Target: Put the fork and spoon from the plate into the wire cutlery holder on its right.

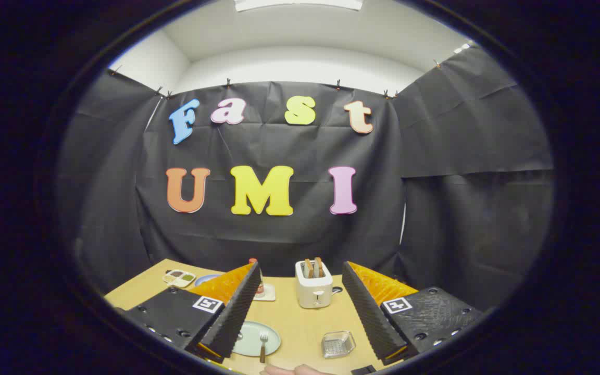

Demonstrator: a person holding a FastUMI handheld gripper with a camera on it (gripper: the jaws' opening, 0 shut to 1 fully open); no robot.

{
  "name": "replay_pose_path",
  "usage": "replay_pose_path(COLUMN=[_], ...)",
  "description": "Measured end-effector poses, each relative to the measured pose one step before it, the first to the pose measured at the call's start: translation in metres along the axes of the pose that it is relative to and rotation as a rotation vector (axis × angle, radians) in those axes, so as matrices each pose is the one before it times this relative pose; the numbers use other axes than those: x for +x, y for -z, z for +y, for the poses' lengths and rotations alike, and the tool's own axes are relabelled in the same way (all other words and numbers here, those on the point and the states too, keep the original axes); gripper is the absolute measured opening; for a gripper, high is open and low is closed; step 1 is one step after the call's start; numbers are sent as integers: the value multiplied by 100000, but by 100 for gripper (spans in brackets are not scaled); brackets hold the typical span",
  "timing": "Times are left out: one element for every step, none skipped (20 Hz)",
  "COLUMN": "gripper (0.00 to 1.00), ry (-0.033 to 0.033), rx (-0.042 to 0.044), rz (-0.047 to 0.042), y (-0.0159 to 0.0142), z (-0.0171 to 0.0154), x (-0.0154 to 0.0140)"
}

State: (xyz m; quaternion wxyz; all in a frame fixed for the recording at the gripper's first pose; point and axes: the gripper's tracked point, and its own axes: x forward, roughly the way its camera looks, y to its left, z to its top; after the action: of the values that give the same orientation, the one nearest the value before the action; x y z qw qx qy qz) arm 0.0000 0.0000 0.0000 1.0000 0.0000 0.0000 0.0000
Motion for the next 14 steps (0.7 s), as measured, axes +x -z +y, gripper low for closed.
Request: replay_pose_path(gripper=[95, 95, 95, 95, 95, 95, 95, 95, 95, 95, 95, 95, 95, 95], ry=[-657, 88, 56, 79, 24, -367, -404, -64, -238, -141, -482, -653, -469, -321], rx=[-991, -1150, -1195, -1540, -1215, -391, -10, 422, 465, 295, 41, -321, -444, -701], rz=[-270, -154, -476, -207, -363, -500, 64, 292, 215, 443, 578, 608, 264, 113], y=[-281, -211, -326, -189, -354, -175, -147, 22, -79, 67, 76, 135, 22, 91], z=[404, 62, -59, -77, -28, -1, 79, -94, -31, -4, 19, 121, -12, -86], x=[-237, -55, -42, 12, -14, 85, 115, 97, 106, 243, 202, 343, 254, 317])
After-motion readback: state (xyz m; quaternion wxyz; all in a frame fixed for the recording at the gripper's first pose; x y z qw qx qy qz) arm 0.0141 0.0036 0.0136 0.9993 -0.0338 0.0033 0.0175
